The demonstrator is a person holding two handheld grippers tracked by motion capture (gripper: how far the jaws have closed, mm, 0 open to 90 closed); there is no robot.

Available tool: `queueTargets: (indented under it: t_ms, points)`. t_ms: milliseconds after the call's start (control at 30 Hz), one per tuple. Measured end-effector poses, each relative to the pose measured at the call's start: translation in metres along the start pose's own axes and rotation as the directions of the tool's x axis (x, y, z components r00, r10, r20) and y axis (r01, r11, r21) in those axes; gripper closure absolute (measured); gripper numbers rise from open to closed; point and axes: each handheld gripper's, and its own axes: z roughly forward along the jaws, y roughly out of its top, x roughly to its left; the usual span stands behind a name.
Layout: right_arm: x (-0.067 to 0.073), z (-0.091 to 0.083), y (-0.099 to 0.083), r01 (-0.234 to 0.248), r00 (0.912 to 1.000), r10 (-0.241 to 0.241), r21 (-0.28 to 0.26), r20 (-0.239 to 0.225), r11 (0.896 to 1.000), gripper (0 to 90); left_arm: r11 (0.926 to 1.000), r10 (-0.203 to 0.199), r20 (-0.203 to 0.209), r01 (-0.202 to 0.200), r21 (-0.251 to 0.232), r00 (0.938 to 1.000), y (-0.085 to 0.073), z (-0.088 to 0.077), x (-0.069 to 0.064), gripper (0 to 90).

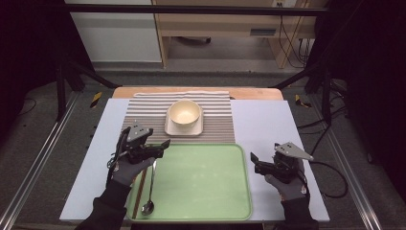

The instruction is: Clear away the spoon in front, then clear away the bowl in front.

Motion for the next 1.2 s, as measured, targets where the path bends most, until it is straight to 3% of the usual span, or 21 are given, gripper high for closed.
queueTargets:
  t_ms: [233, 400, 500, 833, 1200]
  points:
    - [-0.003, -0.001, 0.0, -0.002, 1.0, 0.002, -0.007, -0.007, 1.0, 4.8, 0.9996, -0.004, -0.04, 0.003, -0.027, 0.9992, 0.016, 0.015, 0.009, 20.6]
    - [-0.005, -0.001, 0.0, -0.002, 0.9999, 0.002, -0.005, -0.012, 1.0, 4.9, 0.9988, -0.023, -0.042, 0.021, -0.043, 0.9988, 0.026, 0.025, 0.016, 17.0]
    - [-0.004, -0.001, 0.0, -0.001, 1.0, 0.001, -0.011, -0.008, 1.0, 5.7, 0.9993, -0.026, -0.032, 0.025, -0.028, 0.9992, 0.029, 0.033, 0.02, 13.6]
    - [-0.005, 0.001, -0.001, -0.007, 1.0, 0.007, -0.003, -0.002, 1.0, 8.6, 0.9977, -0.063, -0.02, 0.063, -0.025, 0.9978, 0.034, 0.061, 0.031, 10.2]
    - [-0.006, 0.0, -0.002, -0.006, 1.0, 0.006, -0.009, -0.007, 1.0, 8.4, 0.9979, -0.062, -0.068, 0.061, -0.023, 0.9957, 0.034, 0.09, 0.05, 13.4]
